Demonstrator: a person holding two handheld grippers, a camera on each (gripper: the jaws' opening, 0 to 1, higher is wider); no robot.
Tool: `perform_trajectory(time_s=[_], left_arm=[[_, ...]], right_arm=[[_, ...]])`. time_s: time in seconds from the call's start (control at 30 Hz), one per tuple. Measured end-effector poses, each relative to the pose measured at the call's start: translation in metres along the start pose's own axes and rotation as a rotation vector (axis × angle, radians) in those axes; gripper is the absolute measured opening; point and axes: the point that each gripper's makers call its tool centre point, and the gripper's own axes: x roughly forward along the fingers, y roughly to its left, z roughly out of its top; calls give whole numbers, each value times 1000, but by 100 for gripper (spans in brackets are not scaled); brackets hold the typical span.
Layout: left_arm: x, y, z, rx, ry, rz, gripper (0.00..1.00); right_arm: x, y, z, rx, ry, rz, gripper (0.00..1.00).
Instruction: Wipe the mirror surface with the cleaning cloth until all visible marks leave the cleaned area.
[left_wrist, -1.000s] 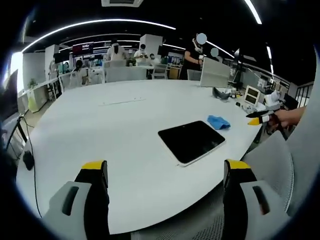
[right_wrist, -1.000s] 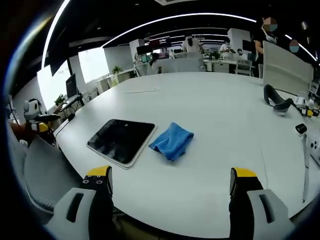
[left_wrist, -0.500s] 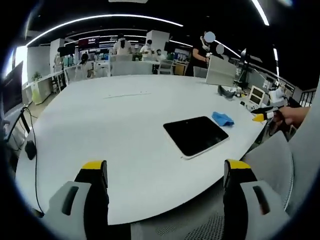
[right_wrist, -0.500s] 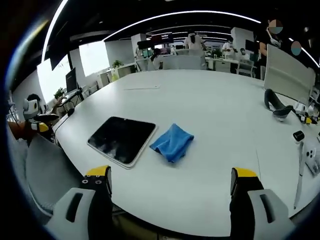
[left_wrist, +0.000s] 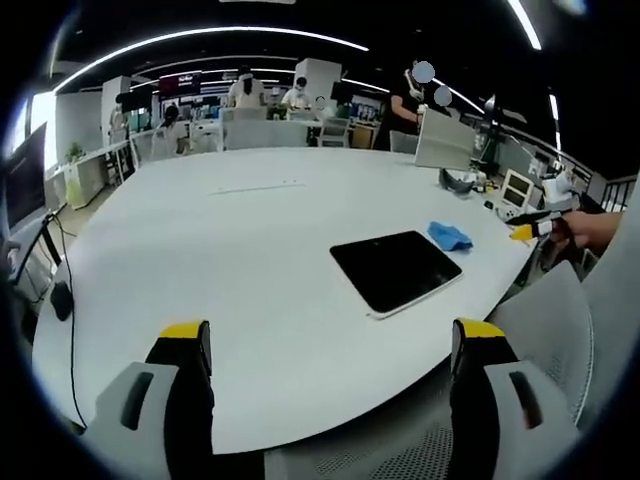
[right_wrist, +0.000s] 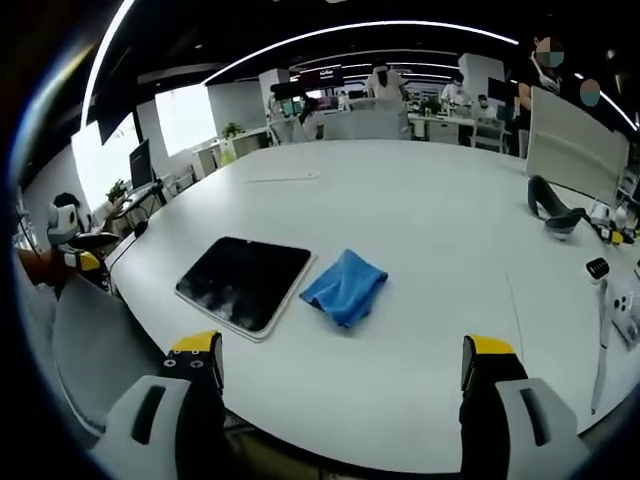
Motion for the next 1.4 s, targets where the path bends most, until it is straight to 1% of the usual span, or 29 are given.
perform_trajectory(time_s=[0.13, 0.27, 0.33, 0.37, 0.4, 0.43, 0.53, 0.6, 0.63, 0.7, 0.73, 0.77, 0.8, 0.83, 0.87, 0.93, 0.97, 1.03, 1.07, 1.1, 1.13, 1.17, 1.2, 1.23, 1.27, 1.3, 1.33, 1.37, 1.4], left_arm=[[1, -1, -5, -14, 25, -12, 99], [-1, -2, -4, -32, 29, -19, 99], [-3, -7, -2, -37, 49, -30, 99], [-5, -10, 2, -36, 36, -39, 99], [-5, -19, 15, -22, -34, -73, 99], [-4, -22, 16, 22, -42, -82, 99], [1, -19, 8, -23, 16, -93, 97], [-3, -18, 14, -35, -9, -112, 95], [-5, -16, 22, -10, -47, -103, 91], [-7, -10, 29, 6, -89, -58, 92], [-6, -11, 22, 17, -72, -51, 95], [-6, -11, 14, 24, -30, -44, 95], [-8, -12, 10, 42, -5, -37, 91], [-11, -16, 18, 42, -50, -48, 87], [-11, -19, 25, 24, -90, -59, 88], [-11, -15, 24, 40, -84, -45, 88], [-14, -12, 27, 43, -98, -35, 88], [-14, -9, 30, 29, -125, -29, 89], [-15, -9, 30, 27, -128, -30, 90], [-14, -10, 27, 11, -105, -36, 90], [-15, -11, 32, 8, -116, -36, 87], [-14, -20, 48, -14, -188, -75, 89], [-12, -24, 52, -27, -202, -92, 93], [-7, -23, 47, -32, -176, -85, 98], [-1, -20, 35, -12, -116, -62, 98], [0, -16, 32, 11, -91, -45, 95], [1, -20, 40, -3, -122, -54, 94], [1, -18, 45, 2, -150, -43, 97], [4, -15, 43, 21, -139, -27, 99]], right_arm=[[-1, -2, 0, -1, 1, -12, 98], [-2, -4, 1, -3, 2, -23, 98], [-1, -5, 1, -12, 6, -31, 98], [-1, -5, 1, -15, 12, -31, 98], [-1, -5, 1, -16, 13, -31, 98], [-1, -5, 1, -17, 12, -30, 98], [1, -4, 2, -13, 12, -31, 98], [1, -6, 2, -14, 12, -37, 98], [1, -6, 2, -13, 10, -37, 98], [1, -7, 2, -14, 8, -41, 98], [2, -7, 1, -13, 9, -43, 98], [2, -8, 0, -9, 12, -44, 98], [2, -8, -1, -7, 12, -45, 98], [2, -8, -1, -3, 14, -48, 98], [2, -8, -1, -2, 14, -48, 98], [2, -7, -1, -5, 13, -46, 98], [2, -7, -1, -7, 14, -46, 98], [3, -8, -1, -3, 14, -49, 98], [3, -8, -1, -2, 11, -51, 98], [4, -9, 0, 1, 10, -50, 98], [4, -9, 0, 2, 11, -49, 98], [4, -9, 0, 3, 11, -48, 98], [5, -8, 0, 4, 11, -48, 98], [5, -8, 1, 4, 10, -48, 98], [6, -8, 1, 4, 9, -49, 98], [6, -7, 1, 8, 11, -48, 98], [6, -7, 1, 12, 11, -48, 98], [6, -7, 2, 15, 10, -49, 98], [6, -7, 3, 17, 7, -48, 98]])
